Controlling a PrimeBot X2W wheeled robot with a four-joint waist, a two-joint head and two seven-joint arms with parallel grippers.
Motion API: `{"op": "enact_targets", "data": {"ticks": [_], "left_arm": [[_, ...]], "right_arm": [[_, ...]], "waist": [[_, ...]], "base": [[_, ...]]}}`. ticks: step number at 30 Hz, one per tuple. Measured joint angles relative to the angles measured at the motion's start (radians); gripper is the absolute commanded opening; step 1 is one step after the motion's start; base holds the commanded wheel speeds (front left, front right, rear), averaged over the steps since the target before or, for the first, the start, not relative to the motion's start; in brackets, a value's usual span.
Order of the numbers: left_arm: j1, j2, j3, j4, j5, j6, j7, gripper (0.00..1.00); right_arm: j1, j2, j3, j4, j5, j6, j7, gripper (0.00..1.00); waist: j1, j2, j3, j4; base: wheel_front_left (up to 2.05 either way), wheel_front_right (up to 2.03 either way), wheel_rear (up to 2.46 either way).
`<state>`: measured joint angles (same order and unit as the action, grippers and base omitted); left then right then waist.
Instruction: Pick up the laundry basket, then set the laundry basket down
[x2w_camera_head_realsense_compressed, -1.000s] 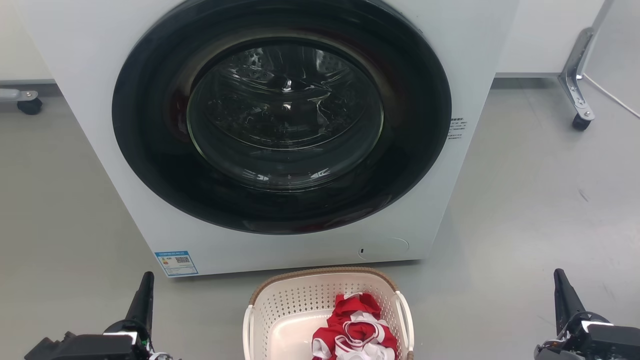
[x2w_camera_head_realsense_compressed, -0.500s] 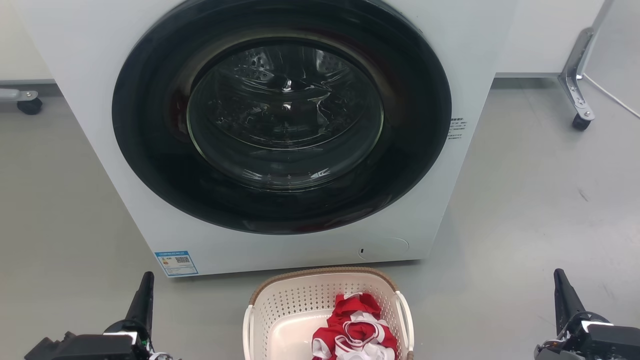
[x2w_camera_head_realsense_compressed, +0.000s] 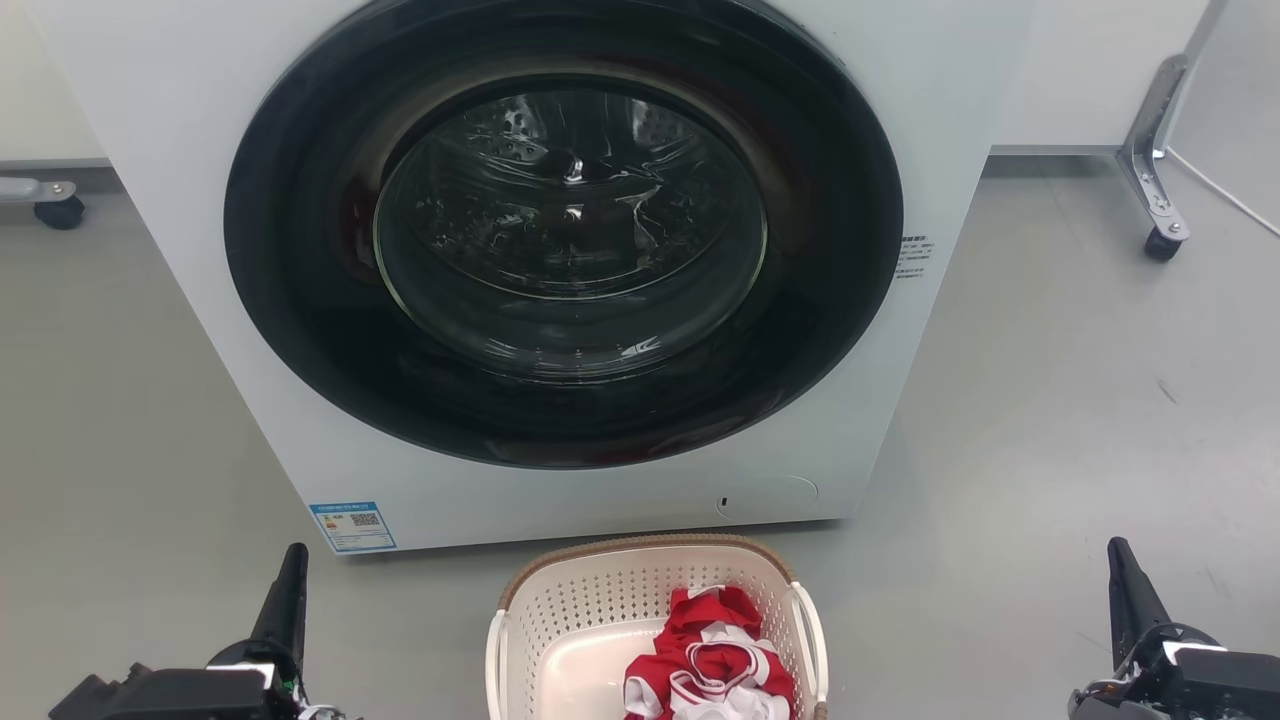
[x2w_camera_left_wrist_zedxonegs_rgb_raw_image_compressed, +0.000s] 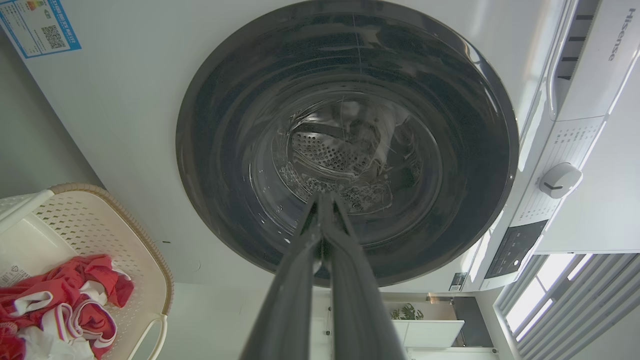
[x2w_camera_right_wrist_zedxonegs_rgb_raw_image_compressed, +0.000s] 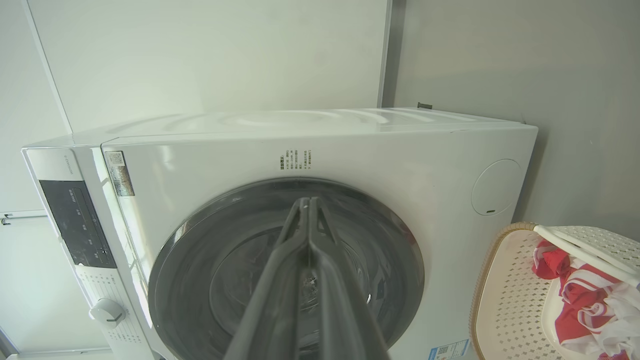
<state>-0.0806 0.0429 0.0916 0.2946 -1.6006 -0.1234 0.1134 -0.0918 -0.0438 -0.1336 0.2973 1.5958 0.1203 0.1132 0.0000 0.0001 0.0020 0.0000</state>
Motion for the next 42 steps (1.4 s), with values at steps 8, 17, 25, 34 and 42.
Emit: {"op": "enact_targets", "data": {"ticks": [8, 17, 25, 34, 42], "left_arm": [[0.000, 0.000, 0.000, 0.000, 0.000, 0.000, 0.000, 0.00], [0.000, 0.000, 0.000, 0.000, 0.000, 0.000, 0.000, 0.00], [0.000, 0.000, 0.000, 0.000, 0.000, 0.000, 0.000, 0.00], [0.000, 0.000, 0.000, 0.000, 0.000, 0.000, 0.000, 0.00], [0.000, 0.000, 0.000, 0.000, 0.000, 0.000, 0.000, 0.00]], "right_arm": [[0.000, 0.000, 0.000, 0.000, 0.000, 0.000, 0.000, 0.00], [0.000, 0.000, 0.000, 0.000, 0.001, 0.000, 0.000, 0.00], [0.000, 0.000, 0.000, 0.000, 0.001, 0.000, 0.000, 0.00], [0.000, 0.000, 0.000, 0.000, 0.001, 0.000, 0.000, 0.00], [0.000, 0.000, 0.000, 0.000, 0.001, 0.000, 0.000, 0.00]], "waist": [[0.0000, 0.0000, 0.000, 0.000], [0.0000, 0.0000, 0.000, 0.000], [0.0000, 0.0000, 0.000, 0.000], [0.0000, 0.0000, 0.000, 0.000], [0.0000, -0.0001, 0.000, 0.000]], "base": [[0.00, 0.00, 0.00], [0.00, 0.00, 0.00], [0.00, 0.00, 0.00], [0.00, 0.00, 0.00], [0.00, 0.00, 0.00]]}}
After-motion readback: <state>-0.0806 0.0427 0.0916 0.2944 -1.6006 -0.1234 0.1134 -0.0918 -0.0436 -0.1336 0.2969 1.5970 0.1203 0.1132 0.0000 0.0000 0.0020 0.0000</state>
